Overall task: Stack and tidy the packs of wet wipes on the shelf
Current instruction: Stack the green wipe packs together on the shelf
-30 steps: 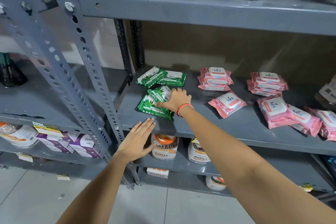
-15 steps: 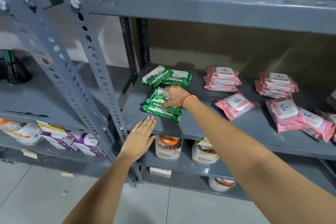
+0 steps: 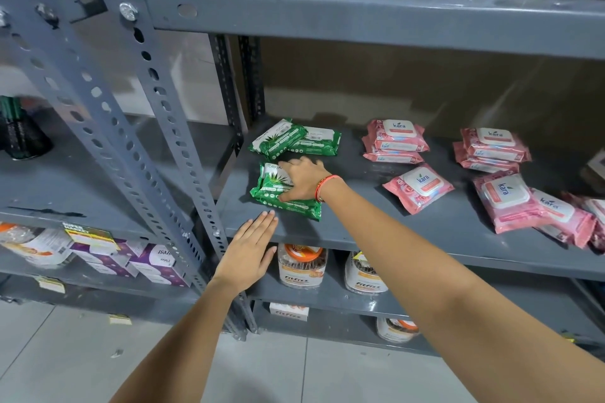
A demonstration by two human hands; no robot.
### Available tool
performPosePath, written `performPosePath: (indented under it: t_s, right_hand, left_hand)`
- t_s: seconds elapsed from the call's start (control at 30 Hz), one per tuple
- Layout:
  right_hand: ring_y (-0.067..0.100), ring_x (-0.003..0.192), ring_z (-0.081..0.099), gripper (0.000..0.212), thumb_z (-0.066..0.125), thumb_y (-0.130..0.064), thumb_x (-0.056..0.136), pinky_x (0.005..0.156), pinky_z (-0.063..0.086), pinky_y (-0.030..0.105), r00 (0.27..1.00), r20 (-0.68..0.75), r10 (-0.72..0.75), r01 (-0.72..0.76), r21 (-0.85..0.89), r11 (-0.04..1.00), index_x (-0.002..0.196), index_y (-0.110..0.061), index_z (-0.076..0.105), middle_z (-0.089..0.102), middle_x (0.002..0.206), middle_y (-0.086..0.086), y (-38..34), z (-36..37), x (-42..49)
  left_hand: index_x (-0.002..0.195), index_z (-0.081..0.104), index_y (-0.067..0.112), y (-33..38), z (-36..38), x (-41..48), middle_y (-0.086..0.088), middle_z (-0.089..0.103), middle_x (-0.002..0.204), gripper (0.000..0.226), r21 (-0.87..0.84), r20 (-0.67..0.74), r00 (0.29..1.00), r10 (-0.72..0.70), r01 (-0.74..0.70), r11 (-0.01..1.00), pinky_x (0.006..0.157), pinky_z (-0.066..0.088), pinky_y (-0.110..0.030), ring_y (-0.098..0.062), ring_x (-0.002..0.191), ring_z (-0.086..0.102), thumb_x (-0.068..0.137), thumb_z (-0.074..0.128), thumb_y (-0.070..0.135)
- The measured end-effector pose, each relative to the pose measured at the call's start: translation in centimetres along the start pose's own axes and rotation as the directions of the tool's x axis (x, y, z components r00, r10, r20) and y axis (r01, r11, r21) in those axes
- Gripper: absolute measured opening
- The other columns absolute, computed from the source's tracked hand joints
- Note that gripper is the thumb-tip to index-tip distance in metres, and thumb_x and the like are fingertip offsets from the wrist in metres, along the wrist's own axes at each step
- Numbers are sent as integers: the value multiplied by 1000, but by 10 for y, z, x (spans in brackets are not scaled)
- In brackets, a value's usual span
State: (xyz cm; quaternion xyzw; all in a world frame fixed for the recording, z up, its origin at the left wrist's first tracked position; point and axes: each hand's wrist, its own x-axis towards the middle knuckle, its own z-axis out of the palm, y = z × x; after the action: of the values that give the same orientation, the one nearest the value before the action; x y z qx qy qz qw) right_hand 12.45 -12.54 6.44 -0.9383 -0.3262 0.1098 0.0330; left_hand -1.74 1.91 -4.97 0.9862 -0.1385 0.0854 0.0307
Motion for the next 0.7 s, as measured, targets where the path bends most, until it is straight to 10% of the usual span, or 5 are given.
performPosePath:
  t_s: [0.23,0.43,0.7]
  right_hand:
    - [33,133,32,82,60,-53,81,107,22,62,993,-55,108,-111,-47,993,142,-9,30,38,144,12,-7,6,-9]
    - [33,136,27,120,72,-63,65,109,11,69,970,-140,201,-215,-97,972,150,-11,5,26,148,14,-17,30,-15]
    - [35,133,30,108,77,-45,69,104,31,60,992,-100,75,-82,-66,994,148,-16,11,32,145,13,2,24,-7]
  left_hand:
    - [145,25,7,1,2,-1,-10,27,152,56,-19,-6,1000,-4,4,1000,115,15,-41,-22,141,20,96,38,33]
    - [140,34,4,2,0,-1,-13,35,148,59,-13,-10,1000,1,-1,1000,112,23,-46,-25,138,29,93,28,38]
    - [144,27,6,2,2,-2,-11,29,151,62,-18,-30,1000,-2,2,1000,114,19,-44,-23,140,24,92,27,40]
